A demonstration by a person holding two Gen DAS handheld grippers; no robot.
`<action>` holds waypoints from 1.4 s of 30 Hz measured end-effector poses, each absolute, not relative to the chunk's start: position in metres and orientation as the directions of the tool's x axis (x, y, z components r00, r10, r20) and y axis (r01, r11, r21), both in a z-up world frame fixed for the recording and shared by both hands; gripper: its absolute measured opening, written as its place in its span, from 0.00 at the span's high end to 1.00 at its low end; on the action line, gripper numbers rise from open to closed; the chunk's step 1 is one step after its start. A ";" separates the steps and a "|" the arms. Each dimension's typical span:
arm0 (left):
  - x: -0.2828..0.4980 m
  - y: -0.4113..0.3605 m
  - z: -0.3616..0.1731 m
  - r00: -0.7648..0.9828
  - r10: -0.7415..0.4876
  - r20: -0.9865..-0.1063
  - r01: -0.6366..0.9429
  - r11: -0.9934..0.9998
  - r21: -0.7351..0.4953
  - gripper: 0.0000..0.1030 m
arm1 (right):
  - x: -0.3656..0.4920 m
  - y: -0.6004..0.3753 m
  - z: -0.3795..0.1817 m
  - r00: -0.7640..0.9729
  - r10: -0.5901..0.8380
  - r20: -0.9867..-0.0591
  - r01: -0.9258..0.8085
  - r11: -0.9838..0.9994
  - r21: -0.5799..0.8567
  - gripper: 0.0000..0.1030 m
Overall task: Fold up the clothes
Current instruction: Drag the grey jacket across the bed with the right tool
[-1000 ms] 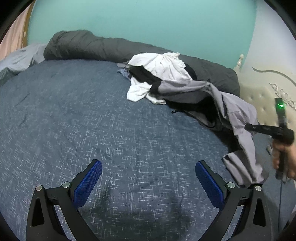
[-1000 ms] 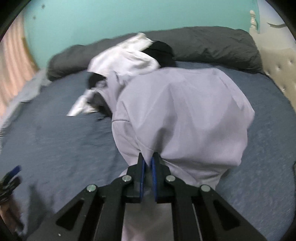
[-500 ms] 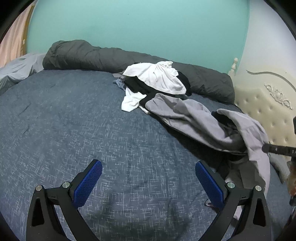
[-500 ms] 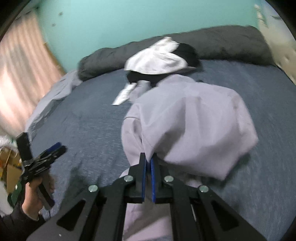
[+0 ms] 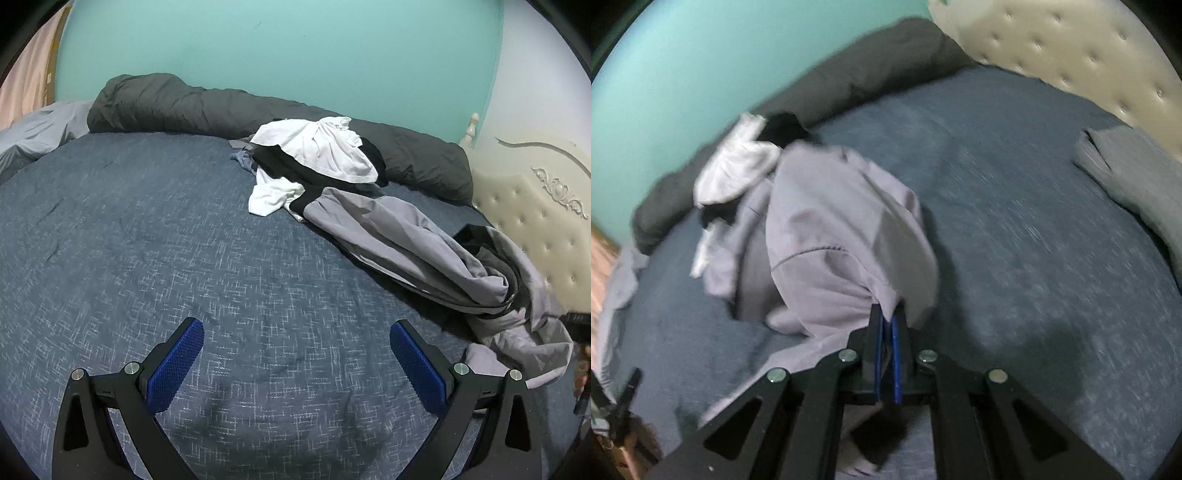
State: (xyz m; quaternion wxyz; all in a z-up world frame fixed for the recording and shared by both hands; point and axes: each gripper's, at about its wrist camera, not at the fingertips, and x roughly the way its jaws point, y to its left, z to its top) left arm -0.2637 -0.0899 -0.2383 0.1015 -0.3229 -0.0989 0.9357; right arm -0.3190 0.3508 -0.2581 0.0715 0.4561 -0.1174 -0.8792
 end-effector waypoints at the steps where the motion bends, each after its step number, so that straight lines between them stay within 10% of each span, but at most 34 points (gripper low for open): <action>1: -0.264 -0.090 -0.238 -0.770 0.255 -0.585 -0.127 -0.959 -0.252 0.00 | -0.320 0.353 -0.263 -0.554 -0.216 -0.804 0.005 -0.967 0.256 0.96; 13: -0.266 -0.085 -0.242 -0.757 0.271 -0.595 -0.145 -0.957 -0.251 0.00 | -0.310 0.355 -0.192 -0.663 -0.086 -0.743 -0.024 -0.991 0.135 0.88; 17: -0.266 -0.083 -0.245 -0.750 0.276 -0.600 -0.153 -0.956 -0.249 0.00 | -0.336 0.336 -0.180 -0.659 -0.154 -0.737 0.048 -0.985 0.163 0.57; 24: -0.270 -0.076 -0.251 -0.725 0.306 -0.616 -0.179 -0.949 -0.260 0.00 | -0.393 0.288 -0.203 -0.583 -0.117 -0.804 0.106 -0.992 0.067 0.47; 30: -0.273 -0.063 -0.256 -0.703 0.338 -0.626 -0.227 -0.940 -0.253 0.00 | -0.416 0.274 -0.229 -0.547 -0.130 -0.827 0.135 -0.989 0.066 0.47; 36: -0.272 -0.050 -0.261 -0.683 0.369 -0.631 -0.269 -0.930 -0.252 0.00 | -0.406 0.295 -0.247 -0.558 -0.109 -0.822 0.118 -0.992 0.051 0.91; 42: -0.267 -0.036 -0.258 -0.678 0.378 -0.631 -0.305 -0.925 -0.225 0.00 | -0.370 0.345 -0.247 -0.620 -0.115 -0.776 0.002 -0.989 0.145 0.94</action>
